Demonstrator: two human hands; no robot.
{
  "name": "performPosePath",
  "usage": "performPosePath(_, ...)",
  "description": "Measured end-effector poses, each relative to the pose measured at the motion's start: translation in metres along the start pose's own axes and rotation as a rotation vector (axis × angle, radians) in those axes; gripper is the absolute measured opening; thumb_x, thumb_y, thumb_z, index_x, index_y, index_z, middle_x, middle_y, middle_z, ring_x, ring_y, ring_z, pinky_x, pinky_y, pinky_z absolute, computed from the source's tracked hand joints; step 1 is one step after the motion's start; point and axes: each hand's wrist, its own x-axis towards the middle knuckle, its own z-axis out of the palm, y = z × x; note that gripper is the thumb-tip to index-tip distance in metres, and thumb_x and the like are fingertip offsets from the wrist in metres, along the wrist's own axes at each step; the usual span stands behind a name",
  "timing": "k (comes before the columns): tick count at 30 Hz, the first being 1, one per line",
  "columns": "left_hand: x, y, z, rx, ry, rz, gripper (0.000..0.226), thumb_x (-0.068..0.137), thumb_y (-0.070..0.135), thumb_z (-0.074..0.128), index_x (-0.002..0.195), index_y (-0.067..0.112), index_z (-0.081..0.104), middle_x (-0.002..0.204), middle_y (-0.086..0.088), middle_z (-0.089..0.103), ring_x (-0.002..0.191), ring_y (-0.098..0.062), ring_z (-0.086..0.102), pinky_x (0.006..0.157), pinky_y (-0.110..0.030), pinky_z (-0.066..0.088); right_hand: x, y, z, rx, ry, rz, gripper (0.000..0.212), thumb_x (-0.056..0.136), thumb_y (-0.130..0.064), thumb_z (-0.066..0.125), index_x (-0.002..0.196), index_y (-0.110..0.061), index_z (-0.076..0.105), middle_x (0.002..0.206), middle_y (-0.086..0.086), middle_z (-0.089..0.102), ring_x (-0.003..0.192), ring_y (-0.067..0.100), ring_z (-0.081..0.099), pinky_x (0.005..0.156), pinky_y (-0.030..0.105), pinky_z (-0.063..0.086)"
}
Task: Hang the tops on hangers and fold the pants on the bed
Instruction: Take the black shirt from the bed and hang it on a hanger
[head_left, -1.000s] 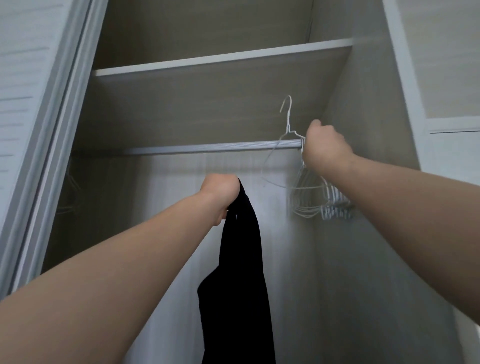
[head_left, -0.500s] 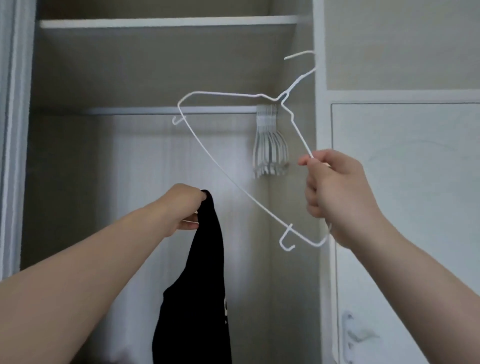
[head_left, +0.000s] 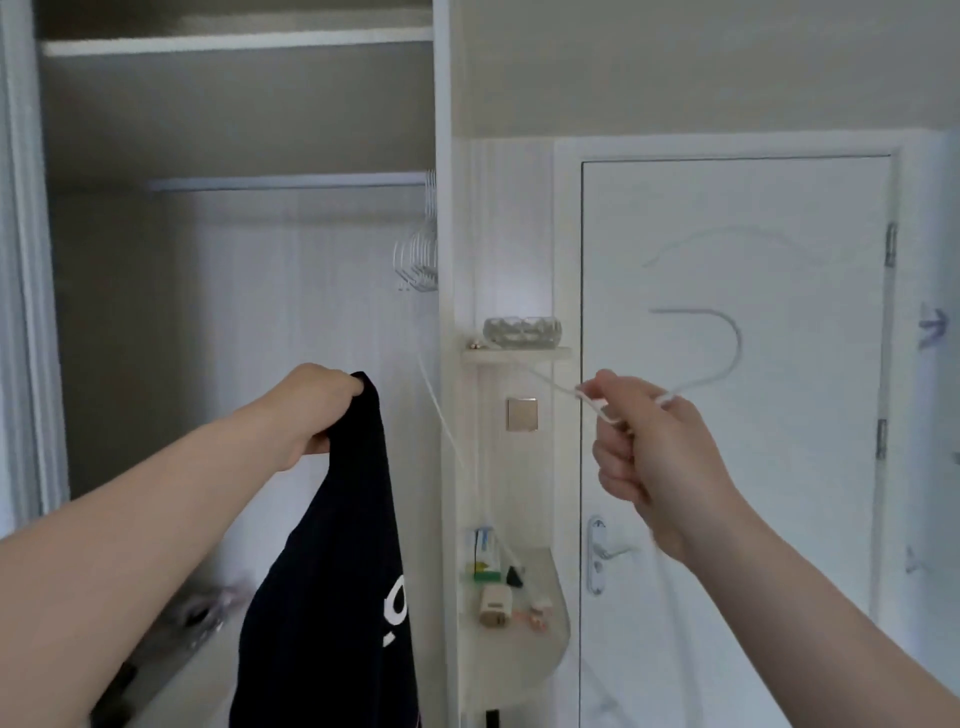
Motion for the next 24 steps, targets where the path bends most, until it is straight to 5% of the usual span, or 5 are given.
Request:
performPosePath(8,-0.102,-0.069,0.053,-0.061,-0.114,-0.274,0.017,0.102,0.009,0.050,0.096,0.000,0.063,0.077,-0.015,0.076,0.080,-0.027,0.073,0.066,-0.035,0.058,-0.144,0.025,-0.110,-0.036,-0.044,0.123,0.026,0.099,-0.020,0.054,0.096,-0.011,0.078,0.053,-0.004,0.022,0.043,0.013,0.016,0.048,0.015,0.018)
performPosePath(14,-0.168,-0.129,0.107,-0.083,-0.232,-0.456,0.013,0.102,0.009,0.048,0.103,0.004,0.059,0.091,-0.013,0.069,0.075,-0.024,0.069,0.053,-0.033,0.056,-0.263,0.044,-0.172,-0.118,0.051,0.267,0.026,0.099,-0.019,0.053,0.099,-0.011,0.078,0.052,-0.005,0.023,0.042,0.012,0.017,0.048,0.014,0.021)
performPosePath(17,-0.197,-0.153,0.137,0.217,-0.301,-0.366,0.012,0.096,0.009,0.058,0.099,-0.001,0.062,0.093,-0.016,0.067,0.084,-0.029,0.068,0.066,-0.036,0.059,-0.304,0.055,-0.190,-0.200,0.064,0.327,0.026,0.100,-0.017,0.053,0.099,-0.015,0.079,0.050,-0.004,0.025,0.042,0.013,0.020,0.047,0.015,0.022)
performPosePath(21,-0.237,-0.177,0.164,0.765,-0.511,-0.129,0.036,0.094,0.013,0.059,0.061,0.009,0.044,0.058,-0.006,0.041,0.052,-0.023,0.043,0.049,-0.027,0.035,-0.344,0.066,-0.207,-0.319,0.092,0.394,0.026,0.102,-0.020,0.053,0.099,-0.022,0.079,0.048,-0.007,0.027,0.042,0.013,0.023,0.044,0.016,0.023)
performPosePath(24,-0.260,-0.189,0.175,0.853,-0.622,-0.113,0.024,0.096,0.023,0.064,0.074,0.017,0.057,0.066,0.002,0.054,0.054,-0.011,0.051,0.044,-0.019,0.038,-0.367,0.070,-0.217,-0.359,0.102,0.438,0.025,0.101,-0.023,0.054,0.098,-0.024,0.079,0.046,-0.006,0.029,0.041,0.013,0.024,0.043,0.016,0.024)
